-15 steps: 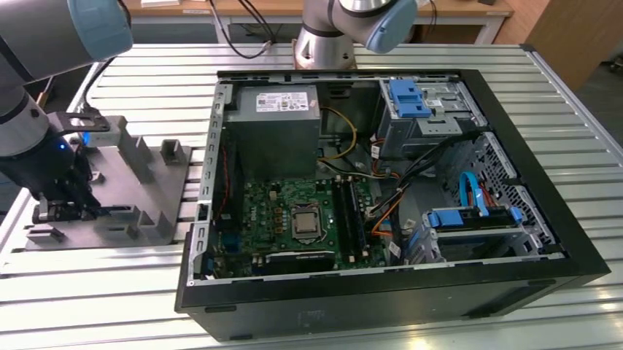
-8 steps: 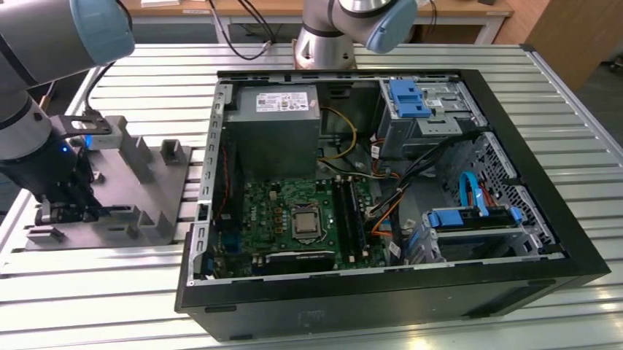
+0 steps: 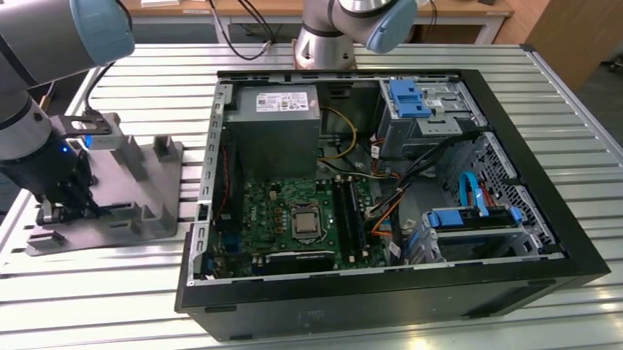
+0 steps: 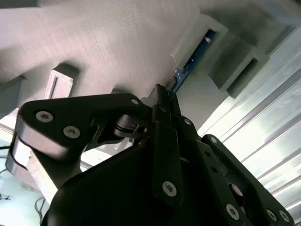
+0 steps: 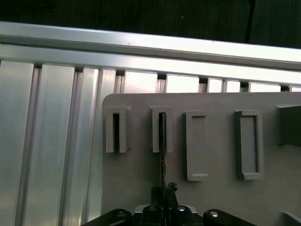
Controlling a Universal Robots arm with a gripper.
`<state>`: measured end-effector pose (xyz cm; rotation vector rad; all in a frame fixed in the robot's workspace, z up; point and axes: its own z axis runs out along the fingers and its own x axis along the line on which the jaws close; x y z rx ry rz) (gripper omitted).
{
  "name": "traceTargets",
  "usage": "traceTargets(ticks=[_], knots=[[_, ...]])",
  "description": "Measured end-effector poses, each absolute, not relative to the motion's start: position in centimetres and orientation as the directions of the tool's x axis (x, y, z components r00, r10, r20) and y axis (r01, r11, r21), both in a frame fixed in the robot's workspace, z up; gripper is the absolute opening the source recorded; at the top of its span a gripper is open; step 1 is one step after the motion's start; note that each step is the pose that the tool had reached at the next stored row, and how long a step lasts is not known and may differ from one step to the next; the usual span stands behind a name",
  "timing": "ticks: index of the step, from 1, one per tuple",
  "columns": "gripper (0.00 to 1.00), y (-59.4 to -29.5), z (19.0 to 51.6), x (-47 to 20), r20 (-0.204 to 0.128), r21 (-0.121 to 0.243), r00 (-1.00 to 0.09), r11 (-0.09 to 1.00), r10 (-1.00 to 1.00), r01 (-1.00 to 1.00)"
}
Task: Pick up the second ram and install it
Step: 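Pick up the second ram and move it above second insertion slot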
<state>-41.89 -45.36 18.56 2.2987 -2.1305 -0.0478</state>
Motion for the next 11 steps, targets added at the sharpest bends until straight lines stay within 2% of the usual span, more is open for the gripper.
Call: traceTargets(ticks=[11], knots=[[0.14, -45.36, 18.52, -41.89, -0.018, 0.026, 0.076, -0.076, -0.997, -0.997]])
